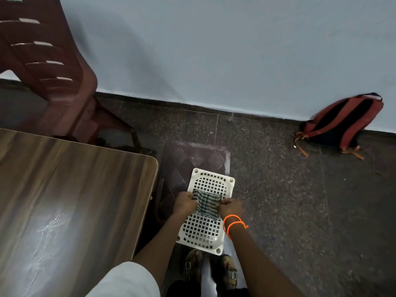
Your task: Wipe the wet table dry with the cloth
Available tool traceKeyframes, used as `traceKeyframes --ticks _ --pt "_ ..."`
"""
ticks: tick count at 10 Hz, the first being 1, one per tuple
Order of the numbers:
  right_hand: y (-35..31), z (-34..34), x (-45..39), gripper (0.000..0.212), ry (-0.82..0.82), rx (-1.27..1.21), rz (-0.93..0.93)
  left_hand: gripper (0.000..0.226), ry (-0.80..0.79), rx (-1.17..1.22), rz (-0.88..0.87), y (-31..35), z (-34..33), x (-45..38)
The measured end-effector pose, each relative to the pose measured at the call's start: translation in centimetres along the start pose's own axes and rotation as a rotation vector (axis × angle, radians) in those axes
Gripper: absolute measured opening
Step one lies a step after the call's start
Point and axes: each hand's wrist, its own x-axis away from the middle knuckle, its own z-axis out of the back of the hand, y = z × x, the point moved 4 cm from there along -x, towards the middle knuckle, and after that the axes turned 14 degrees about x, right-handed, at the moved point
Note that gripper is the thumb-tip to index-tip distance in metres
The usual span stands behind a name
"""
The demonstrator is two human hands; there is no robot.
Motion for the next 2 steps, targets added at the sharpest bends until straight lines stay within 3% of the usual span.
traceKeyframes --ticks 2 --pt "-1.0 1.1 0.8 0.017 0.025 0.168 0.166 0.018 0.035 -0.154 -0.056 0.9 0.2 1.1"
